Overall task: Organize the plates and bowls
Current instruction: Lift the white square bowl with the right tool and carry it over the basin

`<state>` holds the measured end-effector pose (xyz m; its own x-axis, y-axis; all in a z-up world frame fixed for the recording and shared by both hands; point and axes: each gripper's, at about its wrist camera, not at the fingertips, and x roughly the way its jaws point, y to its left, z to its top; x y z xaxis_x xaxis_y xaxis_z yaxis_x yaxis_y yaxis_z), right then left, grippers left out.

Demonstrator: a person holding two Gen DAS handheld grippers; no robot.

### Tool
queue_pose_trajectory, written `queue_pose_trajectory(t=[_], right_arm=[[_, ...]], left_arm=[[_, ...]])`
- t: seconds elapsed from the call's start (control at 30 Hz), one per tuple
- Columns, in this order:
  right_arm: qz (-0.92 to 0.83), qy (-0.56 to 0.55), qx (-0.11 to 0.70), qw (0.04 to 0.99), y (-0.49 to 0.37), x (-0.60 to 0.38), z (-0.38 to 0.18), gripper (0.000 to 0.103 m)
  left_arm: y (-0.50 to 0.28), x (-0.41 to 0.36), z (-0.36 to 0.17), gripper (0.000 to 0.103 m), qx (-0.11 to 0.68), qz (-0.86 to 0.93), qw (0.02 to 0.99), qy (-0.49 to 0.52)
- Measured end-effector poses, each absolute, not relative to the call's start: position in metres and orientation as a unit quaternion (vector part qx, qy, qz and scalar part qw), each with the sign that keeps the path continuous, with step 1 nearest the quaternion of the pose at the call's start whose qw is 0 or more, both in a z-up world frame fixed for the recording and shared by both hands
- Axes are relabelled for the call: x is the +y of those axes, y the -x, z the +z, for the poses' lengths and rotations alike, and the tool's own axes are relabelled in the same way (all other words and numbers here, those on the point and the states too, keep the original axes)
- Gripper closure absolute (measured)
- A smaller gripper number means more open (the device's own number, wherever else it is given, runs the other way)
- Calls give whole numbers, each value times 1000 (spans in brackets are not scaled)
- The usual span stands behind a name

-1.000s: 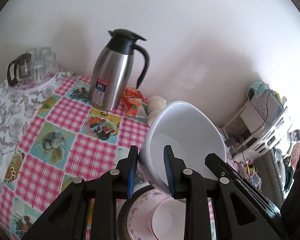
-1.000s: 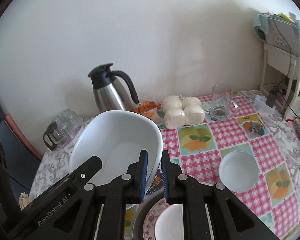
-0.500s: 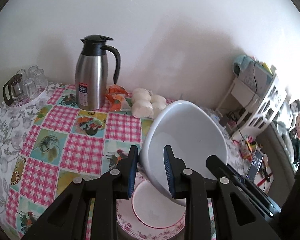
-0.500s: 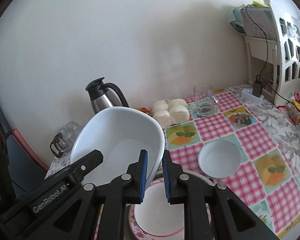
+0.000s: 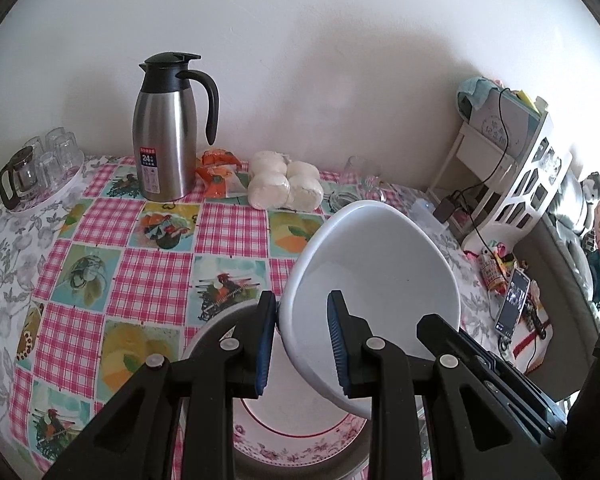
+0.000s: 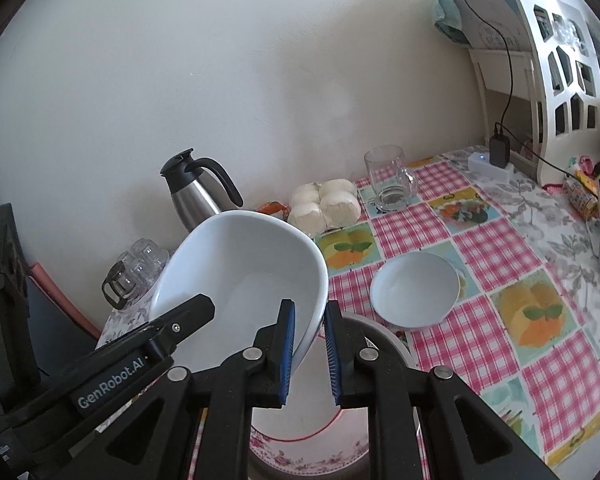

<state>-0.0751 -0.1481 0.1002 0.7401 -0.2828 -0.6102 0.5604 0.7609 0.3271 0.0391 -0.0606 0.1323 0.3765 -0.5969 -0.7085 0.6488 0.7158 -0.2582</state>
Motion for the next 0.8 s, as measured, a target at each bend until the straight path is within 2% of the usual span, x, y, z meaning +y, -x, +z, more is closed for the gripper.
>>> queue_pose_trajectory(t=[0.8], right_arm=[[-238, -287, 379, 847, 59, -149, 50, 85]], left_arm=[[-52, -61, 85, 76, 504, -327, 798, -53]])
